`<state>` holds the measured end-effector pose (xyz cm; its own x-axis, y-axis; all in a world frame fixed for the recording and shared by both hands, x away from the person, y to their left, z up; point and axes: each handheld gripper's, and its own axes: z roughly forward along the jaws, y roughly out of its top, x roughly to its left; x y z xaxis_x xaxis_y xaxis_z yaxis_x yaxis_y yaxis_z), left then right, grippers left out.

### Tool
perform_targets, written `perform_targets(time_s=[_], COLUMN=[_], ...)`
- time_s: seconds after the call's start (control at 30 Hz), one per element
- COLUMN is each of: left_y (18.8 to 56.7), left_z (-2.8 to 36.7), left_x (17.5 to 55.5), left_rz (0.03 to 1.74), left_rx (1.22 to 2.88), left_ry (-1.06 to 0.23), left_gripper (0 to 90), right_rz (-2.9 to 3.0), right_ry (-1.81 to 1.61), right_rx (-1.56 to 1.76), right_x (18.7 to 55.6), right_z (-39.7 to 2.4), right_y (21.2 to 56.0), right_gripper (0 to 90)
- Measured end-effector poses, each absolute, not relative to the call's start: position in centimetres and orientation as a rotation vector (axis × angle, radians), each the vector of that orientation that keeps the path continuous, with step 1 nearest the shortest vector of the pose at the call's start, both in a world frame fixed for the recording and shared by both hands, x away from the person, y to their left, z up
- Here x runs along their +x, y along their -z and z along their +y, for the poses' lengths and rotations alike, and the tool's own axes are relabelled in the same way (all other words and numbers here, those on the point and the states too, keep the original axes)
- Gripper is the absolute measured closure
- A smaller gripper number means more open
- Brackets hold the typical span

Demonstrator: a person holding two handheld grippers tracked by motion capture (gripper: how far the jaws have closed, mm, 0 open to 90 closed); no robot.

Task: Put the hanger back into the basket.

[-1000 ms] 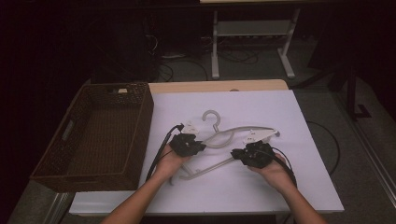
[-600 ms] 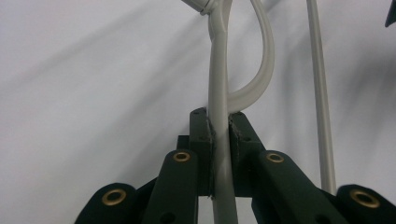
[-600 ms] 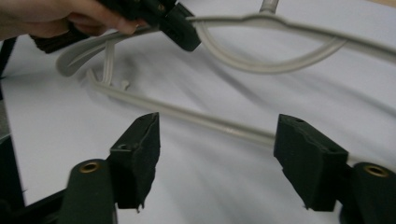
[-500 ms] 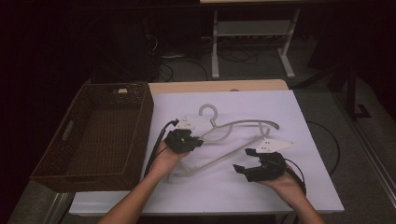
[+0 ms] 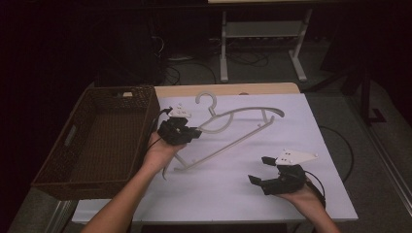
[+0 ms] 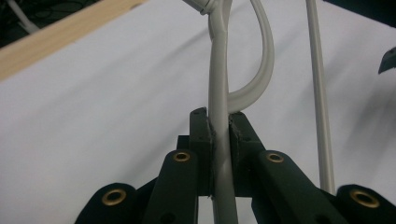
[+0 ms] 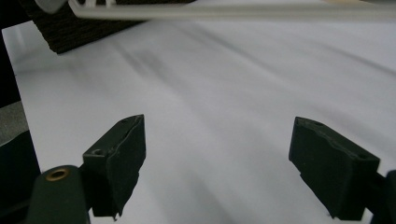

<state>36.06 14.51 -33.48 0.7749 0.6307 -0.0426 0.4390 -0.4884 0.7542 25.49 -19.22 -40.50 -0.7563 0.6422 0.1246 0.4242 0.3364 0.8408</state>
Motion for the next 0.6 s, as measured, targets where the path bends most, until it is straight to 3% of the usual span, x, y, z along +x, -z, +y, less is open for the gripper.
perform_targets(time_s=[0.6], left_y=[26.6], left_z=[22.2], left_x=[36.3], left_rz=[0.858], left_rx=[2.11], left_ry=[-0.41], left_gripper=[82.7], right_rz=[2.371], right_ry=[-1.377], right_rx=[0.976], right_x=[25.5], right_z=[-19.2], right_y=[40.6], right_gripper=[18.7])
